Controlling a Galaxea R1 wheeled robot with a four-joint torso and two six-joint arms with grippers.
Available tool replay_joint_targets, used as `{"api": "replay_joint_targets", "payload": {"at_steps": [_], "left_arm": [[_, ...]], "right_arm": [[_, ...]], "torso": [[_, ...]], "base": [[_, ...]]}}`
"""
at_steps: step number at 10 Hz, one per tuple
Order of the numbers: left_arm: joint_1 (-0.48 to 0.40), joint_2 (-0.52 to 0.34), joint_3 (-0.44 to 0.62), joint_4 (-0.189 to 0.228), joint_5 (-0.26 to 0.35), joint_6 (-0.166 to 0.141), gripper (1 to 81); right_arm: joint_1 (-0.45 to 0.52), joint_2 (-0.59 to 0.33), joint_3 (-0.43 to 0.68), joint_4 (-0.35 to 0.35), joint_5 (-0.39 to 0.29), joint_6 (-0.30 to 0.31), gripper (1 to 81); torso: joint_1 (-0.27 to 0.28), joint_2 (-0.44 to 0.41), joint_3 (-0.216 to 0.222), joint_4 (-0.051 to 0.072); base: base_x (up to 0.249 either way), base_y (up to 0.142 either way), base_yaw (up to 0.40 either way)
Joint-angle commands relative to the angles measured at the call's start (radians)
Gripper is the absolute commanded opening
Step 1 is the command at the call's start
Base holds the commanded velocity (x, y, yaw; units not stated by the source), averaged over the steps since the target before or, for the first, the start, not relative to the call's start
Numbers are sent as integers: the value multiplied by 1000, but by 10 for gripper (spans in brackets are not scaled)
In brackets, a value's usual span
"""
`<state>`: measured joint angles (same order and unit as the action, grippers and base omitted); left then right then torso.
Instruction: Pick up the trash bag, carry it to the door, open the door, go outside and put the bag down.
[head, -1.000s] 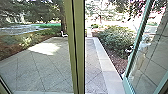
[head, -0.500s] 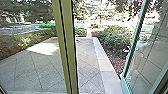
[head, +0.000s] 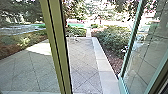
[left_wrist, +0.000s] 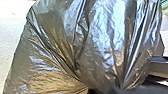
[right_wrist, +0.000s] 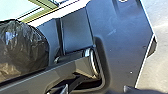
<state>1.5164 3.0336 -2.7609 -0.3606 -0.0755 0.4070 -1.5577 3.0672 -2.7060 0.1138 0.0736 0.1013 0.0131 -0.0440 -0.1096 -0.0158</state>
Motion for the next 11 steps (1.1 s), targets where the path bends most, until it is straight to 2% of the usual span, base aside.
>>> {"api": "replay_joint_targets", "payload": {"at_steps": [1, 6, 7, 8, 11], "left_arm": [[-32, -16, 0, 12, 60, 4, 10], [-31, -18, 0, 12, 60, 4, 10], [-31, -19, 0, 12, 60, 4, 10], [-31, -19, -2, 12, 60, 4, 10], [-31, -18, -2, 12, 60, 6, 10]], "right_arm": [[32, 0, -52, -10, -64, -5, 811], [17, -17, -58, 10, -63, 17, 811], [15, -23, -58, 50, -63, 23, 811], [15, -26, -58, 61, -63, 23, 811], [15, -25, -52, 60, -63, 21, 811]], "torso": [[0, 0, 0, 0], [0, 0, 0, 0], [0, 0, 0, 0], [0, 0, 0, 0], [0, 0, 0, 0]], "base": [[0, -128, 0], [0, -128, 0], [0, -128, 0], [0, -129, 0], [0, -128, 0]]}}
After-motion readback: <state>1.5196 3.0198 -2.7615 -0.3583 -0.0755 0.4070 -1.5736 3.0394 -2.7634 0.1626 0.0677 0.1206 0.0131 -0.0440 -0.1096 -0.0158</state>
